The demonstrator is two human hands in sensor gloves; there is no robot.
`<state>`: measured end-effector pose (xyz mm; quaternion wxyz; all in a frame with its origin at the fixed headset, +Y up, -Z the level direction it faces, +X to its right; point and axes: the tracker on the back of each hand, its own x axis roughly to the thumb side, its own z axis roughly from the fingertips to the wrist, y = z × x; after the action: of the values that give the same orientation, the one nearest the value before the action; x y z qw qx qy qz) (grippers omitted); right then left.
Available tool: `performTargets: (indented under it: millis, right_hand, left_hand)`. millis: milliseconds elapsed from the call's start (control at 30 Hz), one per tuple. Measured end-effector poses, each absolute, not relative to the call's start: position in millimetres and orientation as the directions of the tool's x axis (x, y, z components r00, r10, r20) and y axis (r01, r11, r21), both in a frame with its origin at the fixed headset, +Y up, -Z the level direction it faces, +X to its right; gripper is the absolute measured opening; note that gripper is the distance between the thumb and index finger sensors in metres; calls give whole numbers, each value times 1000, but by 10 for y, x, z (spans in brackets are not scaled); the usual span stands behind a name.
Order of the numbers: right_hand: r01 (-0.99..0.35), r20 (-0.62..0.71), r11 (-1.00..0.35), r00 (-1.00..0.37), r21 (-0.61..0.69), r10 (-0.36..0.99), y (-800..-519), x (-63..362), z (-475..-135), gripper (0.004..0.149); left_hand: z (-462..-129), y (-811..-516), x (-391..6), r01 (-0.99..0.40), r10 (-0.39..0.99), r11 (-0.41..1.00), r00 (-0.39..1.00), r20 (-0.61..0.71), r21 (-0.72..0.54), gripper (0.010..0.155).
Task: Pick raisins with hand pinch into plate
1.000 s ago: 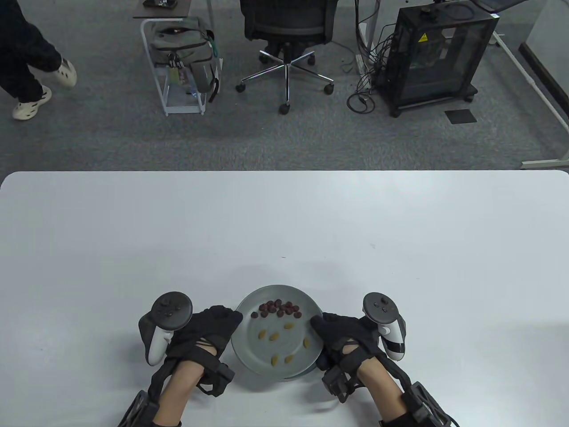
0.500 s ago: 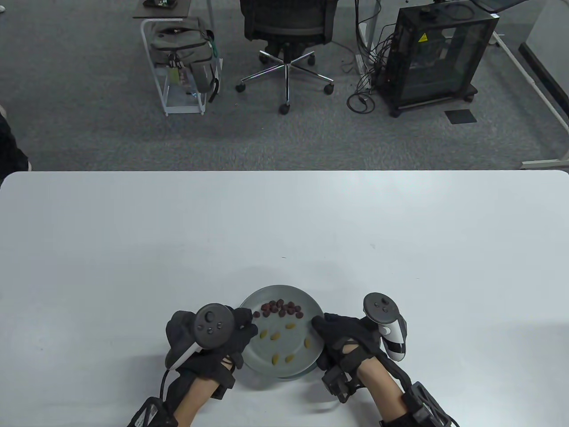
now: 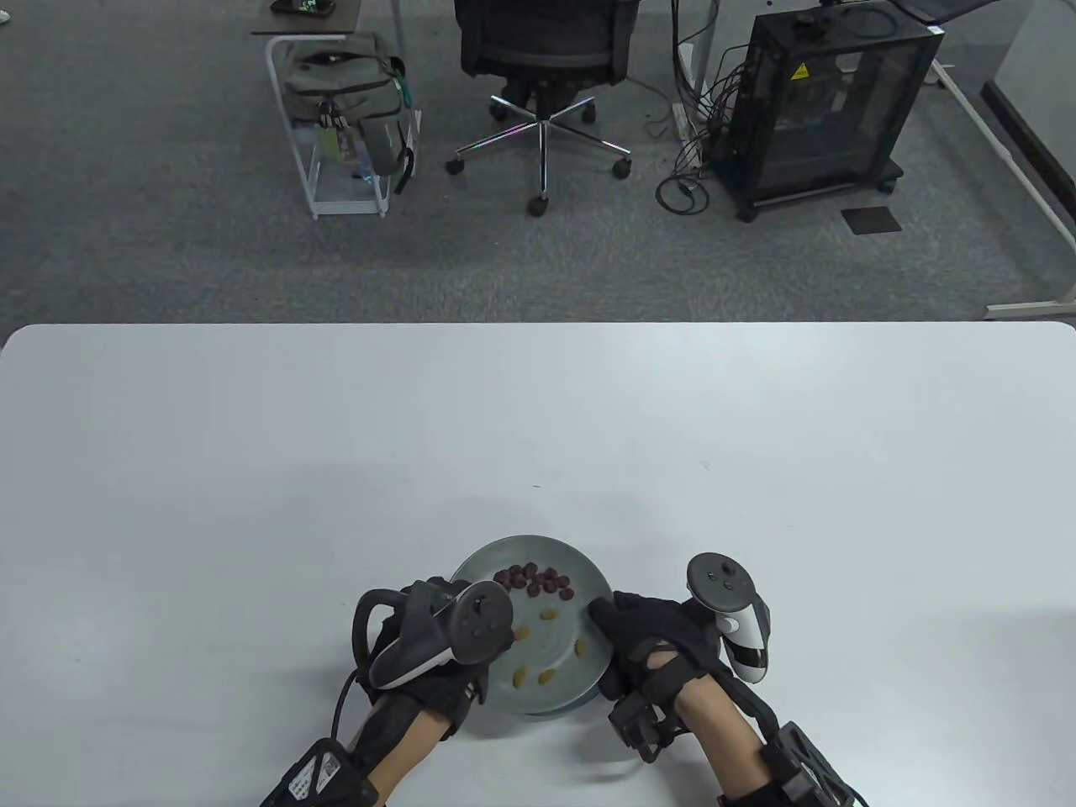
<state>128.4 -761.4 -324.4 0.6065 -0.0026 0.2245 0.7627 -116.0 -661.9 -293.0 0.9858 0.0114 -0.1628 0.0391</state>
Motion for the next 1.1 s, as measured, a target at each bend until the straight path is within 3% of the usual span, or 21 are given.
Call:
performTargets:
  millis: [633,1100]
  right_hand:
    - [-919,-270,-168,-274,358,923,-7587,1290,-3238,53]
    - [-916,-260,-177,-281,360,924,-7581,1289,-3241,53]
  left_hand:
    - [-2906,-6709,-980,75,-102,994,925,365,85,40]
    - [-3066,-6779,-1082,-34,78,992,924,373,-123,45]
